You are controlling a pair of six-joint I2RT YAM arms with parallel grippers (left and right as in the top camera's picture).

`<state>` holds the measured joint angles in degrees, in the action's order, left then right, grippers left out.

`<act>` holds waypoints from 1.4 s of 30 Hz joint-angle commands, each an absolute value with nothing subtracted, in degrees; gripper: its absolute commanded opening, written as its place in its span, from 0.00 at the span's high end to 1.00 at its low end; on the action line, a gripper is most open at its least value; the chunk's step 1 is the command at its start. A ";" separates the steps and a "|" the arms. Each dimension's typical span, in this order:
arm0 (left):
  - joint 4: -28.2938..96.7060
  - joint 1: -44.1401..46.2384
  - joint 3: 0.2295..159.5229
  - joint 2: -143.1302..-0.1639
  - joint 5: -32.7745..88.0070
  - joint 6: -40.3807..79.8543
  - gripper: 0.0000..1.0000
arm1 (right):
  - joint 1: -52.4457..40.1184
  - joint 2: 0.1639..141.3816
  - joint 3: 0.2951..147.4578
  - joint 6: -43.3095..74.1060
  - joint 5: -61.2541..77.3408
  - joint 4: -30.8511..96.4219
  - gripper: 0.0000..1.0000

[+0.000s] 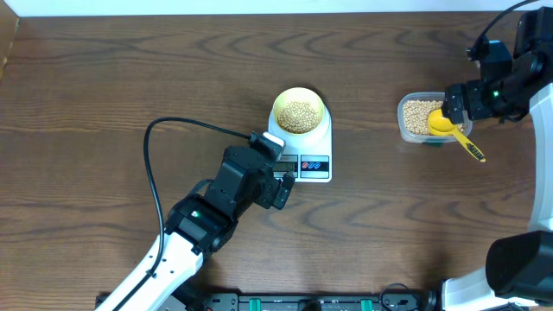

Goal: Scoop item into bowl and weigh 50g on scale

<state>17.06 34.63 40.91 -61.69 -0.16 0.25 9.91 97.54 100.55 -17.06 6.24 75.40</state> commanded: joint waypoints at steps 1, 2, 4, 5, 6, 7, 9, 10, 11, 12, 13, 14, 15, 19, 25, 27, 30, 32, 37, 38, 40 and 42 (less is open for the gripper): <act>17.06 34.41 41.01 -61.73 -0.67 1.15 0.02 | 10.09 96.75 101.38 -17.39 6.81 75.46 0.01; 17.04 34.39 41.01 -61.73 -0.67 1.17 0.02 | 10.09 96.75 101.38 -17.39 6.81 75.46 0.01; 17.04 34.41 41.01 -61.63 -0.67 1.17 0.02 | 10.09 96.75 101.38 -17.39 6.81 75.46 0.01; 17.06 34.41 41.01 -61.63 -0.69 1.17 0.02 | 10.09 96.75 101.38 -17.39 6.81 75.46 0.01; 17.30 34.41 41.01 -61.63 -0.69 1.15 0.02 | 10.09 96.75 101.38 -17.39 6.81 75.46 0.01; 17.76 34.39 41.01 -61.60 -0.73 1.15 0.02 | 10.09 96.75 101.38 -17.39 6.81 75.46 0.01; 18.15 34.39 40.75 -61.32 -0.93 1.17 0.02 | 10.09 96.75 101.38 -17.39 6.81 75.46 0.01; 18.11 34.41 40.36 -60.99 -0.91 1.17 0.02 | 10.09 96.75 101.38 -17.39 6.81 75.46 0.01; 18.04 34.41 39.68 -60.31 -0.89 1.23 0.02 | 10.09 96.75 101.38 -17.39 6.81 75.46 0.01; 18.06 34.41 39.31 -59.83 -0.89 1.23 0.02 | 10.09 96.75 101.38 -17.39 6.81 75.46 0.01; 17.98 34.39 38.68 -59.13 -0.91 1.32 0.02 | 10.09 96.75 101.38 -17.39 6.81 75.46 0.01; 17.78 34.39 37.80 -58.11 -0.91 1.37 0.02 | 10.09 96.75 101.38 -17.39 6.81 75.46 0.01; 17.45 34.39 36.88 -56.99 -0.91 1.39 0.02 | 10.09 96.75 101.38 -17.39 6.83 75.46 0.01; 15.22 34.39 33.08 -51.79 -2.20 2.83 0.02 | 10.09 96.75 101.38 -17.39 6.81 75.46 0.01; 10.85 34.11 26.50 -40.99 -8.45 7.64 0.02 | 10.09 96.75 101.38 -17.39 6.81 75.46 0.01; 8.25 32.80 23.35 -37.04 -8.45 7.68 0.02 | 10.09 96.75 101.38 -17.39 6.81 75.46 0.01; 3.73 30.35 18.65 -31.68 -8.38 8.27 0.02 | 10.09 96.75 101.38 -17.39 6.81 75.46 0.01; 0.08 28.14 14.81 -27.33 -8.16 8.29 0.02 | 10.09 96.75 101.38 -17.39 6.81 75.46 0.01; -5.78 23.83 8.88 -18.94 -8.16 9.45 0.02 | 10.09 96.75 101.38 -17.39 6.81 75.46 0.01; -6.81 23.00 7.86 -17.39 -8.19 9.89 0.02 | 10.09 96.75 101.38 -17.39 6.81 75.46 0.01; -8.60 21.02 5.65 -13.82 -8.16 10.90 0.02 | 10.09 96.75 101.38 -17.39 6.81 75.46 0.01; -9.65 19.22 3.75 -10.50 -7.97 11.33 0.02 | 10.09 96.75 101.38 -17.39 6.81 75.46 0.01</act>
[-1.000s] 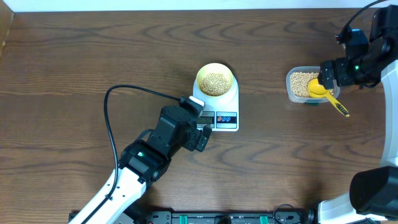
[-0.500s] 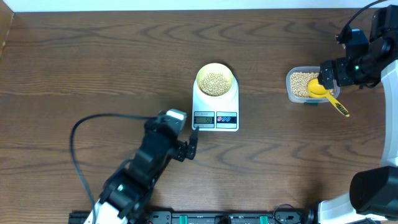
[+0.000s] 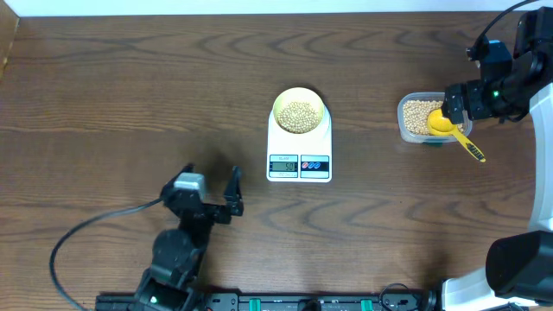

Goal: Scoop item into bowl and weigh 50g on scale

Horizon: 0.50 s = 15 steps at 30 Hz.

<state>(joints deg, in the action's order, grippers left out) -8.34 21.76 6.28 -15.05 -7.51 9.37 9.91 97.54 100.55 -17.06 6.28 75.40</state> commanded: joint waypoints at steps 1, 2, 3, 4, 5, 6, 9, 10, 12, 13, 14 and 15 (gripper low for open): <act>-9.82 18.33 2.87 -8.75 -7.77 11.53 0.02 | 10.09 96.75 101.38 -17.39 6.81 75.46 0.01; -9.82 17.56 2.15 -7.20 -7.33 11.51 0.02 | 10.09 96.75 101.38 -17.39 6.81 75.46 0.01; -9.82 16.64 1.34 -5.37 -6.85 11.51 0.02 | 10.09 96.75 101.38 -17.39 6.81 75.46 0.01; -10.00 15.94 0.67 -3.90 -6.61 11.51 0.02 | 10.09 96.75 101.38 -17.39 6.81 75.46 0.01; -9.65 15.18 0.19 -2.20 -6.26 11.53 0.02 | 10.09 96.75 101.38 -17.39 6.81 75.46 0.01; -8.78 14.50 0.23 -0.97 -6.24 11.49 0.02 | 10.09 96.75 101.38 -17.39 6.81 75.46 0.01; -9.61 12.10 0.23 -0.08 -5.48 11.49 0.02 | 10.09 96.75 101.38 -17.39 6.81 75.46 0.01; -9.63 11.73 0.23 -0.08 -5.34 11.49 0.02 | 10.09 96.75 101.38 -17.39 6.81 75.46 0.01; -9.54 10.59 0.23 -0.08 -4.84 11.51 0.02 | 10.09 96.75 101.38 -17.39 6.81 75.46 0.01; -9.45 10.02 0.23 -0.08 -4.23 11.46 0.02 | 10.09 96.75 101.38 -17.39 6.81 75.46 0.01; -9.32 9.43 0.23 -0.08 -3.55 11.46 0.02 | 10.09 96.75 101.38 -17.39 6.81 75.46 0.01; -9.13 8.97 0.23 -0.08 -3.05 11.38 0.02 | 10.09 96.75 101.38 -17.41 6.81 75.46 0.01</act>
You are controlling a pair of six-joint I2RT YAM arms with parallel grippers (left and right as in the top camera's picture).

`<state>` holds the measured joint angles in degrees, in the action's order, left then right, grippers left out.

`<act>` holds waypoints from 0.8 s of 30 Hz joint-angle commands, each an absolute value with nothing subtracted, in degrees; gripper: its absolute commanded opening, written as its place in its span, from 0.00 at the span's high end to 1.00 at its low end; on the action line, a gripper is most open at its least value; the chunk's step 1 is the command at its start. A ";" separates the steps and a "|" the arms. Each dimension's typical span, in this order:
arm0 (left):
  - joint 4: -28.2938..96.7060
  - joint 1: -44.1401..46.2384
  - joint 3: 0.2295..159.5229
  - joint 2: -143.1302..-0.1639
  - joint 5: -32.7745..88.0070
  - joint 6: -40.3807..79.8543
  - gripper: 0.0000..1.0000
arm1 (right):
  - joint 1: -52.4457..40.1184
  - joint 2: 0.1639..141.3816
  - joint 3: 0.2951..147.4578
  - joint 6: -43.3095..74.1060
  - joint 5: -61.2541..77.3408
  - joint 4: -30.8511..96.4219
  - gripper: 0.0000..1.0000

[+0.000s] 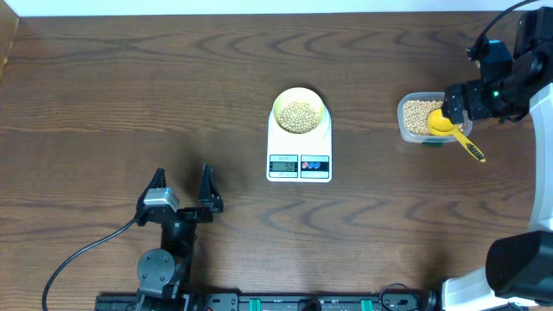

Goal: Scoop item into bowl and weigh 50g on scale

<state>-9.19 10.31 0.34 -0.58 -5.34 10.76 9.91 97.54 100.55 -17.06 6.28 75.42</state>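
Note:
A white scale (299, 155) stands mid-table, its display lit. On it sits a yellow bowl (299, 113) holding soybeans. Far right is a clear container (416, 117) of soybeans. A yellow scoop (442, 123) lies over its right edge, handle slanting down-right. My right gripper (453, 107) is at the scoop's head and looks shut on it. My left gripper (181, 185) is open and empty near the front left, well away from the scale.
A black cable (86, 250) trails from the left arm across the front left of the wooden table. The right arm's base (518, 268) stands at the front right corner. A rail (285, 302) runs along the front edge.
My left arm has drawn a little further back and left, with its gripper still open. The right gripper, scoop, bowl and scale are unchanged.
My left gripper was first at the scale's front left corner, beside the display. Then it was pulled back to the front left, open. Now it is further back still. The right gripper stayed at the scoop on the container throughout.

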 commanded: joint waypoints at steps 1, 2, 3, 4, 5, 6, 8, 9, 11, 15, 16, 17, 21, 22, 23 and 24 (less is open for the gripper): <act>-8.80 8.51 0.23 -0.08 -2.11 10.66 0.02 | 10.09 96.75 101.38 -17.39 6.81 75.46 0.01; -8.43 8.21 0.23 -0.08 -1.58 10.35 0.02 | 10.09 96.75 101.38 -17.39 6.81 75.46 0.01; -7.77 7.94 0.23 -0.08 -1.43 10.31 0.02 | 10.09 96.75 101.38 -17.39 6.81 75.46 0.01; -6.96 7.88 0.23 -0.08 -1.41 10.15 0.02 | 10.09 96.75 101.38 -17.39 6.81 75.46 0.01; -6.26 7.88 0.23 -0.08 -1.43 10.11 0.02 | 10.09 96.75 101.38 -17.39 6.81 75.46 0.01; -4.82 7.88 0.23 -0.08 -0.84 9.43 0.02 | 10.09 96.75 101.38 -17.39 6.81 75.46 0.01; -3.33 7.77 0.23 -0.08 0.54 7.55 0.02 | 10.09 96.75 101.38 -17.39 6.81 75.46 0.01; -2.68 7.68 0.23 -0.08 0.97 7.07 0.02 | 10.09 96.75 101.38 -17.39 6.81 75.46 0.01; -0.99 7.66 0.23 -0.08 1.06 7.07 0.02 | 10.09 96.75 101.38 -17.39 6.81 75.46 0.01; 2.79 7.66 0.23 -0.08 1.10 6.46 0.02 | 10.09 96.75 101.38 -17.39 6.81 75.46 0.01; 3.79 7.66 0.23 -0.08 1.10 6.22 0.02 | 10.09 96.75 101.38 -17.41 6.81 75.46 0.01; 4.27 7.66 0.23 -0.08 1.10 5.78 0.02 | 10.09 96.75 101.38 -17.39 6.81 75.46 0.01; 4.19 7.66 0.23 -0.08 1.06 4.03 0.02 | 10.09 96.75 101.38 -17.39 6.81 75.46 0.01; 4.21 7.64 0.23 -0.08 1.04 3.64 0.02 | 10.09 96.75 101.38 -17.41 6.81 75.46 0.01; 4.23 7.60 0.23 -0.08 1.04 3.38 0.02 | 10.09 96.75 101.38 -17.39 6.81 75.46 0.01; 4.21 7.42 0.23 -0.08 1.04 3.14 0.02 | 10.09 96.75 101.38 -17.39 6.81 75.46 0.01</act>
